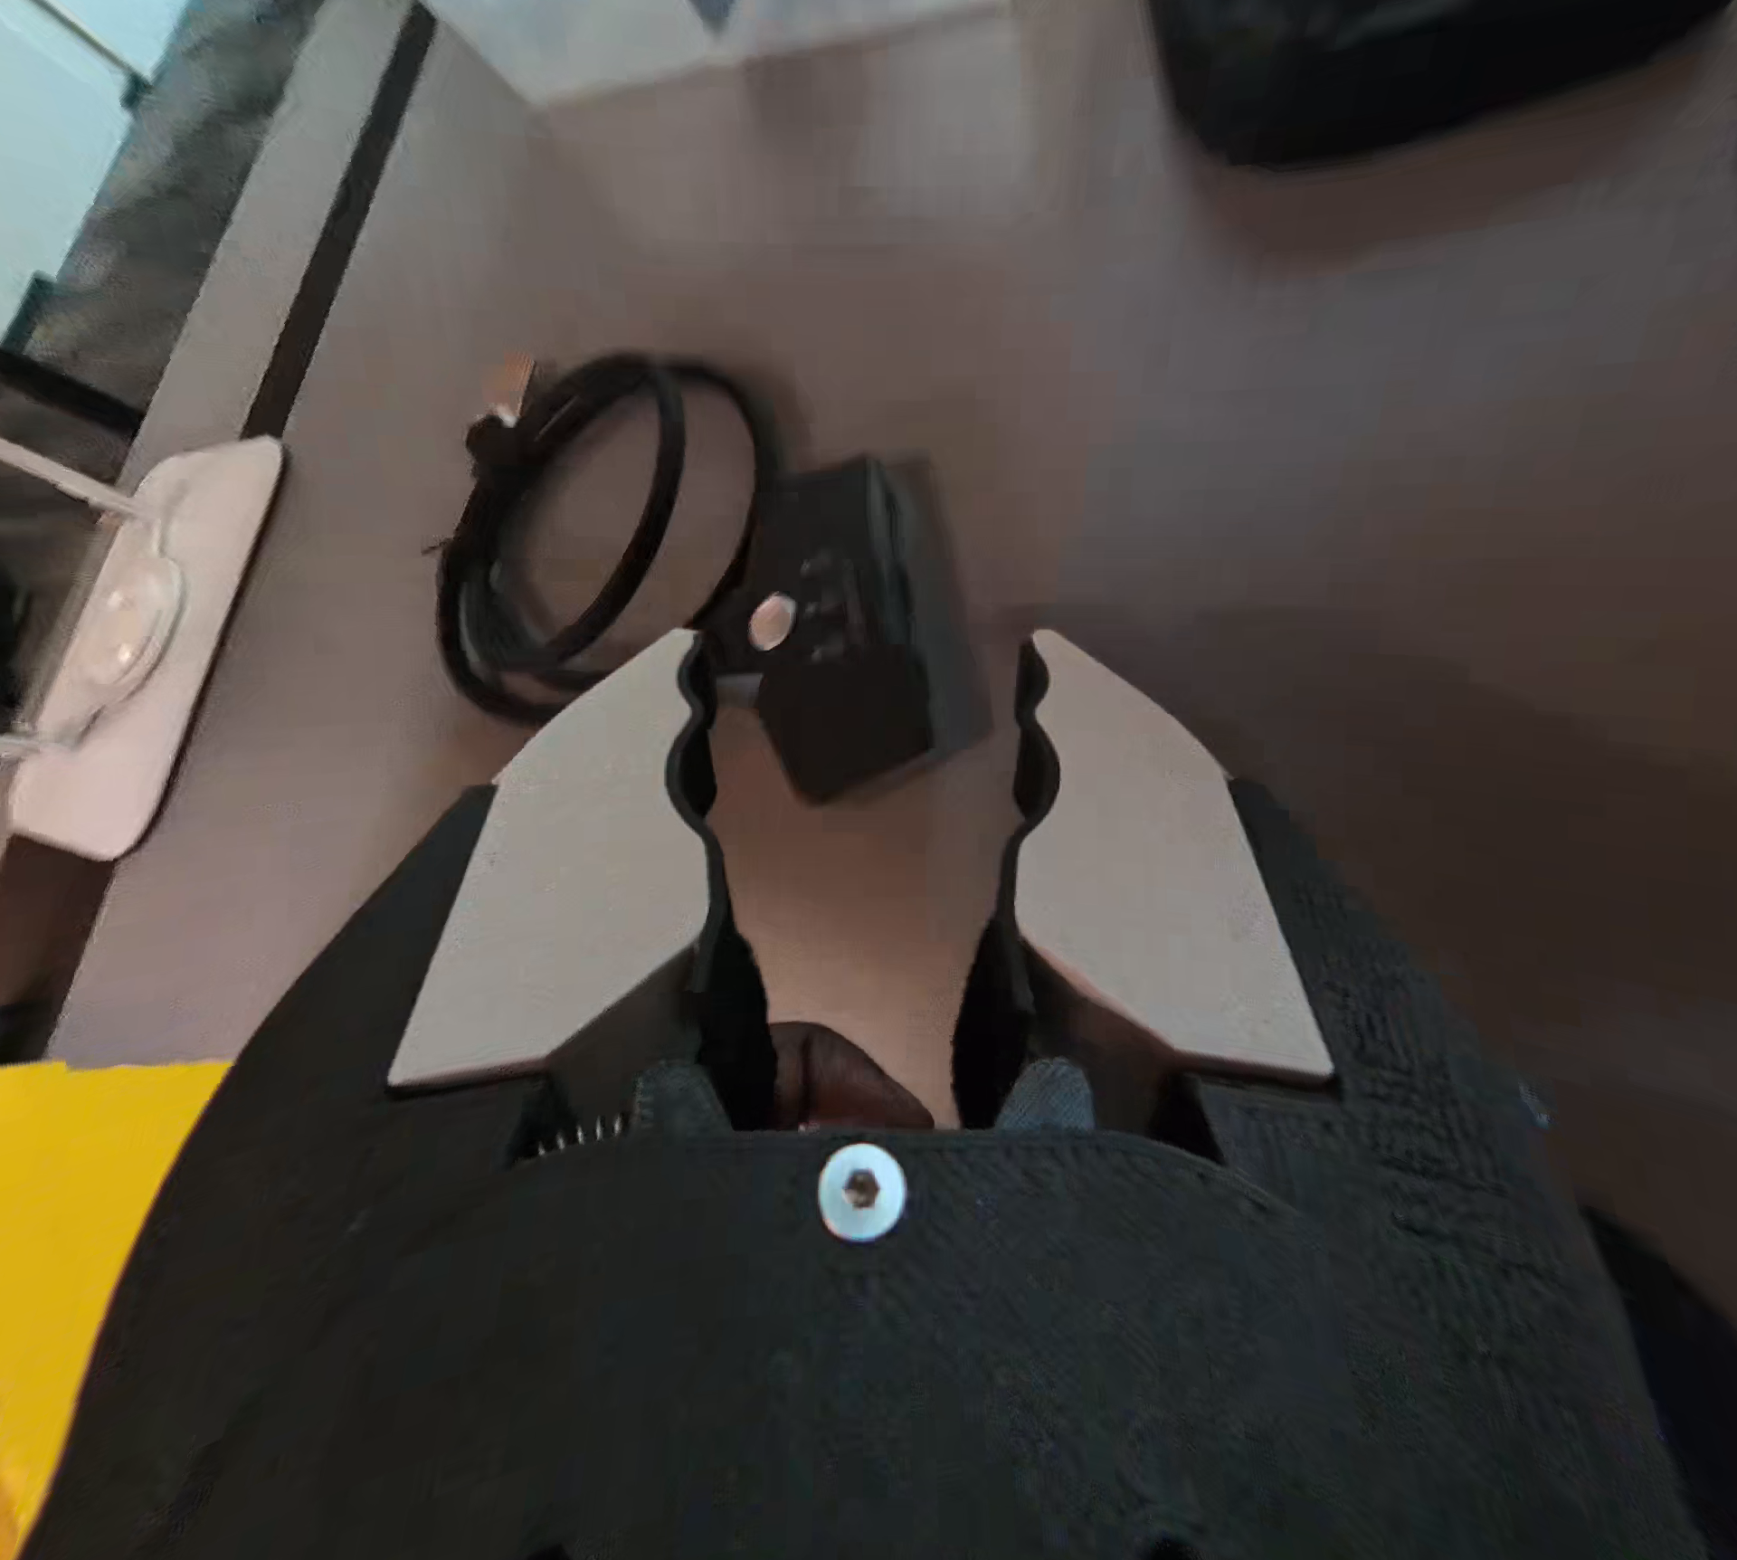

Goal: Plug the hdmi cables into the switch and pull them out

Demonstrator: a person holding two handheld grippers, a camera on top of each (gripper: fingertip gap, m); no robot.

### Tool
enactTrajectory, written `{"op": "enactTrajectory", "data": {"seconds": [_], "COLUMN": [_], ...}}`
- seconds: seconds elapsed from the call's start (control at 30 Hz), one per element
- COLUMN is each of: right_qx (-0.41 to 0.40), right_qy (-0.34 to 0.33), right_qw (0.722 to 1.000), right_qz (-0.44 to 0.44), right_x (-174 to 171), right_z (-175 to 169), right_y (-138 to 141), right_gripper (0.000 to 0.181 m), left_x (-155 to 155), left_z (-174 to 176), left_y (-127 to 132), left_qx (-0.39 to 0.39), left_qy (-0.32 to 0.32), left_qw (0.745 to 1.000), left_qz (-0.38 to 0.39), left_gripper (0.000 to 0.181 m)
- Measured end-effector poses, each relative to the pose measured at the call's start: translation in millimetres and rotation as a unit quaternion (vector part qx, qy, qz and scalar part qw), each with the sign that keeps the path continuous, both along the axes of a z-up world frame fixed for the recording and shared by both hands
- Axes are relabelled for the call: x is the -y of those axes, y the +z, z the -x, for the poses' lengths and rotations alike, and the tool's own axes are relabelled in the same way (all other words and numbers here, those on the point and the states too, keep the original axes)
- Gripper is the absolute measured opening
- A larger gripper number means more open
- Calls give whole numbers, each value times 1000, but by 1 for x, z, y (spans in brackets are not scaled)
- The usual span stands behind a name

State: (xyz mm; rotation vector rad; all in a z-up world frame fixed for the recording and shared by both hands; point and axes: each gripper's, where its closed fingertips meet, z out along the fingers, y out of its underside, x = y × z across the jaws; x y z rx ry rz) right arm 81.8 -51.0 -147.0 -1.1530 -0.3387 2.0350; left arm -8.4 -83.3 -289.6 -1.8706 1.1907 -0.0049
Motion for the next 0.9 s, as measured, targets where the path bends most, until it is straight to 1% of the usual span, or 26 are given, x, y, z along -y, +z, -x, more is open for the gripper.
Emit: {"op": "enactTrajectory", "data": {"seconds": [0.07,0.13,0.17,0.2,0.27,0.3,0.33,0.37,0.4,0.5,0.53,0.63,0.7,0.73,0.77,0.83,0.9], "right_qx": [9,9,3,-4,-12,-14,-16,-18,-21,-25,-25,-17,-8,-4,1,8,12], "right_qy": [-12,-18,-16,-14,-11,-8,-6,-5,-5,-11,-16,-38,-50,-54,-58,-64,-68], "right_qw": [1000,1000,1000,1000,1000,1000,1000,1000,1000,1000,999,999,998,998,998,997,997], "right_qz": [-10,-11,-9,-8,-12,-13,-13,-13,-13,-15,-17,-21,-25,-28,-31,-33,-30], "right_x": [-1,-2,-2,-1,0,0,0,0,-1,-2,-4,-10,-17,-19,-22,-26,-29], "right_z": [-6,-10,-12,-14,-18,-20,-22,-23,-25,-32,-36,-44,-47,-48,-49,-50,-49], "right_y": [-2,-2,-1,0,1,1,1,1,2,3,3,2,2,1,1,-1,-4], "right_gripper": [22,22,22,22,22,22,22,22,22,22,22,22,22,22,22,22,22], "left_x": [-4,-1,4,4,-3,-5,-7,-9,-12,-36,-42,-50,-52,-53,-54,-54,-56], "left_z": [5,3,5,9,8,3,-1,-1,4,39,43,29,30,31,30,32,30], "left_y": [-2,-4,-4,1,22,30,33,31,23,-6,-13,-28,-44,-50,-51,-53,-53], "left_qx": [-27,-31,-55,-92,-151,-163,-171,-186,-215,-340,-354,-333,-352,-359,-349,-326,-286], "left_qy": [0,-24,-53,-80,-150,-192,-229,-265,-300,-373,-396,-465,-495,-501,-502,-483,-460], "left_qw": [999,995,990,986,974,966,956,941,922,852,836,811,785,776,778,788,808], "left_qz": [31,92,116,116,74,64,72,94,116,140,138,120,125,133,145,199,232], "left_gripper": [68,72,71,66,55,53,53,52,52,53,55,57,55,54,51,47,39]}}
